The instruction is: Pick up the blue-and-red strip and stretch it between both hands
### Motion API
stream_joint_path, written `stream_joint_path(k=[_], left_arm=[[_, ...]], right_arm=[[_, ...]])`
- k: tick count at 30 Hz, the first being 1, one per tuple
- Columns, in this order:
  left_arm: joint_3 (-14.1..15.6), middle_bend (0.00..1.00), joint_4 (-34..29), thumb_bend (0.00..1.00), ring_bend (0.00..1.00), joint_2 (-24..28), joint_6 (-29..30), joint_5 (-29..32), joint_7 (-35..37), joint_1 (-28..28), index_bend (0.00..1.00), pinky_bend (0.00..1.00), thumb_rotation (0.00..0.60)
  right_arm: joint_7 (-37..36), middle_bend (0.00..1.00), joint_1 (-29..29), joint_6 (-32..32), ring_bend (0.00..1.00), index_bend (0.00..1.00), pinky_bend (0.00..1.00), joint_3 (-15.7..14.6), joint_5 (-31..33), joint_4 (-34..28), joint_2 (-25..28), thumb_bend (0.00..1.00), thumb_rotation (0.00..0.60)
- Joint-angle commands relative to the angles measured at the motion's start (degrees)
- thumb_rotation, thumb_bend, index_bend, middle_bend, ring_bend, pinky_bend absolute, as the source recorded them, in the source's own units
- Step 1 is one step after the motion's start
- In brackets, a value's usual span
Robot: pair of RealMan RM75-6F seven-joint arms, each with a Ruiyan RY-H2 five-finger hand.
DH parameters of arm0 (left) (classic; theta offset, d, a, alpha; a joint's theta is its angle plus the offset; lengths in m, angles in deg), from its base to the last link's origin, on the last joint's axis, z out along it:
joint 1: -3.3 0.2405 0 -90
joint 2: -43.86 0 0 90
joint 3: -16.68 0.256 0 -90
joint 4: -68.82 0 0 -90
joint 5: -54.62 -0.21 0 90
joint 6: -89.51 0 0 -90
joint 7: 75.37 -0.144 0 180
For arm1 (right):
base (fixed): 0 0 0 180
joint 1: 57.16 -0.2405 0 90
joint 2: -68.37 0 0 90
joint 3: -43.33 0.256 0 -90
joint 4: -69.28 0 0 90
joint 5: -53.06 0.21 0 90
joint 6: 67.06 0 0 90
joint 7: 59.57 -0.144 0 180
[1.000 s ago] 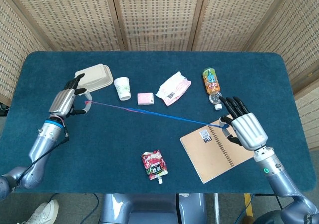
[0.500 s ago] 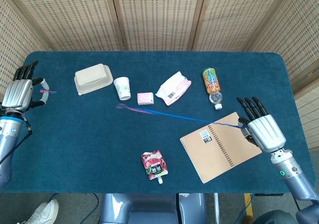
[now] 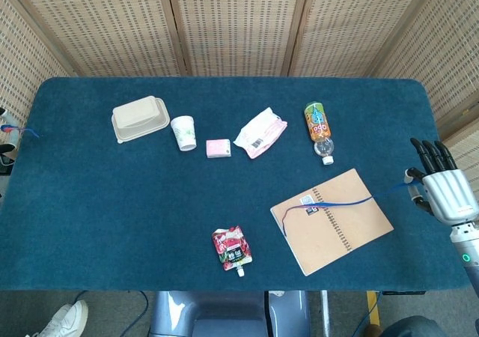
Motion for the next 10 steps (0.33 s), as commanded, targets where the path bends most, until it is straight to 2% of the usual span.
stream_joint_path(k=[1,5,10], left_arm=[[0.5,0.0,-0.4,0.47,0.0,0.5,-0.1,-1.2,0.5,0.6,0.79,0.0,0.6],[1.5,0.0,-3.5,0.47,0.0,1.5,0.8,-3.3,-0.7,1.2,0.79,0.0,0.6],[2.2,0.0,-8.6,0.47,0.0,2.2,1.2,-4.5,-3.7,1.2,0.78,0.0,0.6]], right_arm=[[-2.5,0.05,0.2,-1.7,0.0,0.82,0.0,0.9,-0.5,-1.8,1.1,0.69,0.6],[-2.5,0.05,-0.7,-1.4,0.0,0.82,0.0,1.9,-0.7,-8.5,3.2,0.69,0.6],[2.3,0.05,-2.5,0.8,0.0,0.82,0.0,3.4,-0.3,-17.2,5.2,0.69,0.6]])
